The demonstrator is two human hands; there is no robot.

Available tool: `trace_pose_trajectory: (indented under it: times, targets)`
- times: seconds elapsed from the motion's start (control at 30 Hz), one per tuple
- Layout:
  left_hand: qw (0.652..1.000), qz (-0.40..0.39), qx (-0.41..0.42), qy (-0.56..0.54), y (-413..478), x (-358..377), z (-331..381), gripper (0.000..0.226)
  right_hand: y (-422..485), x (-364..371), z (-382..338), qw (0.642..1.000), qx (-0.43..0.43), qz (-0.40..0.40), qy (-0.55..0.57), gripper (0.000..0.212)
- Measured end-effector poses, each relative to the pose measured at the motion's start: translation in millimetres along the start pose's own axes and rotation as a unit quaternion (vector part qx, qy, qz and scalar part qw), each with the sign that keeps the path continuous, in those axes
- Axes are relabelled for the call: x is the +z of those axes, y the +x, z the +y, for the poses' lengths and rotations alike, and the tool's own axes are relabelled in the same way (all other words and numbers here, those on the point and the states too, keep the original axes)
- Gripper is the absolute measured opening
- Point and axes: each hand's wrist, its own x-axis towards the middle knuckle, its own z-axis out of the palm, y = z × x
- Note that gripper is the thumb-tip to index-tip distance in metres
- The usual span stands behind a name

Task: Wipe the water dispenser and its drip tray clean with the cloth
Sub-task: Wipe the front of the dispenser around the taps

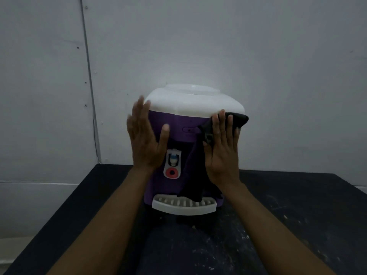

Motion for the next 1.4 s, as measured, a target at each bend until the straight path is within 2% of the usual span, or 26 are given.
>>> trace_pose_trajectory:
  times: [0.13, 0.27, 0.4, 0.57, 0.67, 0.73, 0.87, 1.0, 1.07, 1.13, 1.27, 1.4]
  targets:
    - [0.985, -0.057, 0.143, 0.082, 55, 9, 35, 0.056, -3, 8, -10, 0.990, 0.072, 0.042, 0.111, 0.060]
    - [0.974, -0.081, 0.168, 0.129, 63, 17, 40, 0.044, 6, 9, -8, 0.955, 0.189, 0.114, 0.198, 0.058]
    - [0.976, -0.048, 0.174, 0.120, 57, 23, 37, 0.040, 33, 3, -3, 0.947, 0.212, 0.139, 0.197, 0.054]
    - [0.977, -0.029, 0.181, 0.112, 56, 26, 33, 0.040, 50, 13, -6, 0.963, 0.157, 0.171, 0.137, 0.053]
    - [0.977, -0.030, 0.179, 0.108, 56, 26, 32, 0.040, 21, 26, 2, 0.985, 0.056, 0.136, 0.094, 0.056]
    - [0.978, -0.030, 0.180, 0.102, 56, 26, 32, 0.040, -4, 31, 12, 0.991, 0.035, 0.107, 0.072, 0.057]
    - [0.978, -0.029, 0.182, 0.103, 54, 25, 32, 0.040, -15, 30, 17, 0.988, 0.083, 0.108, 0.075, 0.058]
    - [0.978, -0.024, 0.181, 0.096, 53, 25, 32, 0.039, 25, 17, 3, 0.969, 0.144, 0.155, 0.130, 0.058]
    - [0.979, -0.020, 0.179, 0.094, 53, 26, 32, 0.039, 47, 11, -6, 0.967, 0.153, 0.165, 0.121, 0.056]
    - [0.980, -0.017, 0.179, 0.087, 52, 27, 30, 0.038, 59, 10, -16, 0.976, 0.113, 0.162, 0.090, 0.053]
    - [0.984, -0.016, 0.174, 0.039, 53, 28, 25, 0.043, 60, 13, -15, 0.991, -0.030, 0.122, 0.036, 0.051]
    - [0.984, -0.011, 0.174, 0.025, 52, 27, 24, 0.040, 56, 1, 12, 0.991, -0.066, 0.112, 0.005, 0.051]
